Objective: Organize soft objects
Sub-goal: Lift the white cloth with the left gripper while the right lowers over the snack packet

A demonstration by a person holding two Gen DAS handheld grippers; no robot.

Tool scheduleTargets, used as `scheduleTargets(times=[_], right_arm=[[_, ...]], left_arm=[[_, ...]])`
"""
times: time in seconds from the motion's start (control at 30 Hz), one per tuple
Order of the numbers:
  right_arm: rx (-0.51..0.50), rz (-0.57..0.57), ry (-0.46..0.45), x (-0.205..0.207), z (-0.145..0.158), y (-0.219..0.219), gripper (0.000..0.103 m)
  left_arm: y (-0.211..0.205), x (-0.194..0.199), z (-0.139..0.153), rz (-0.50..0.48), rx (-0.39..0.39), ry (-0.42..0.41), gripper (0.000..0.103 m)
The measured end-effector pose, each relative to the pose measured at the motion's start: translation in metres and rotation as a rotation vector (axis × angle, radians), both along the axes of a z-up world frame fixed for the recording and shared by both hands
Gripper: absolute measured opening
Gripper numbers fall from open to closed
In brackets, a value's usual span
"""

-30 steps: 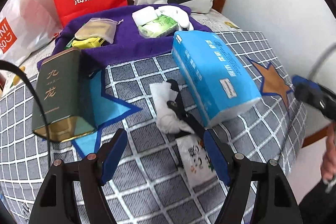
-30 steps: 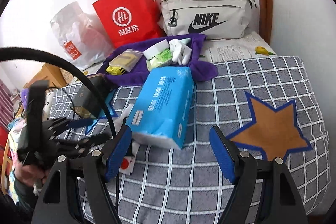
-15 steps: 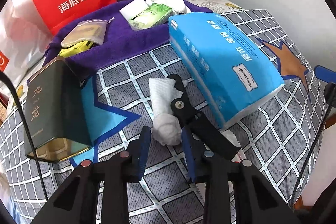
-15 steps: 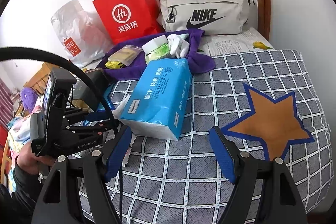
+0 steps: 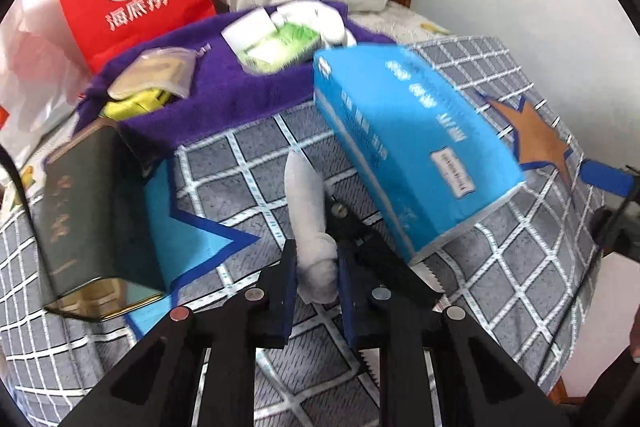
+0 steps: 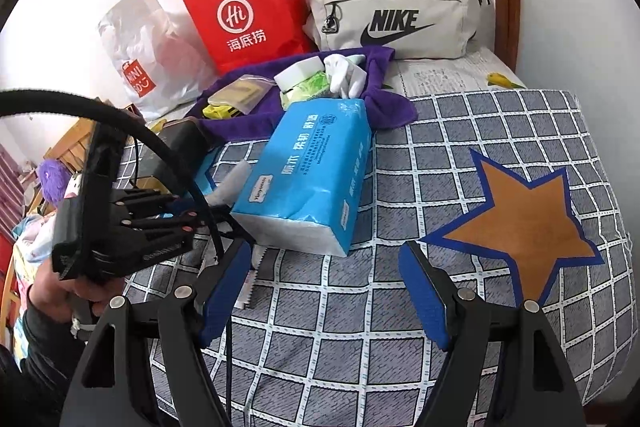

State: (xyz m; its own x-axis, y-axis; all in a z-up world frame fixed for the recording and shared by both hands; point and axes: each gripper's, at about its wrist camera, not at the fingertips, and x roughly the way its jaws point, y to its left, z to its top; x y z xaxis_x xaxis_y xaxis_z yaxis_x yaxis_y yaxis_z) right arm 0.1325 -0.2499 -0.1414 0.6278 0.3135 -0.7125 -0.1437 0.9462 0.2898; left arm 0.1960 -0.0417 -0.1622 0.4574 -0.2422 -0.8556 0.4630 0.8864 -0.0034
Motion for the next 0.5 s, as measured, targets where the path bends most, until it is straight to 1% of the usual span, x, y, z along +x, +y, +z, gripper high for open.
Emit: scheduleTargets(times=[0.13,0.27,0.5], right_arm=[[0.001,0.017,-0.003,-0.001,0.001,0.007,0.076],[-0.004,0.036,0.006,0.001,0.000,0.018,0.076],[-0.016,0.102,0.008,-0.001,0.001,0.042,0.076]], left_arm=[[0.011,-0.008,0.017,0.008,-0.016,-0.036,0.018],[0.027,-0.015,0.031,0.039,-0.045,-0.062,0.018],[0.059,-0.030,0.050,0.092,-0.082,-0.098,0.018]])
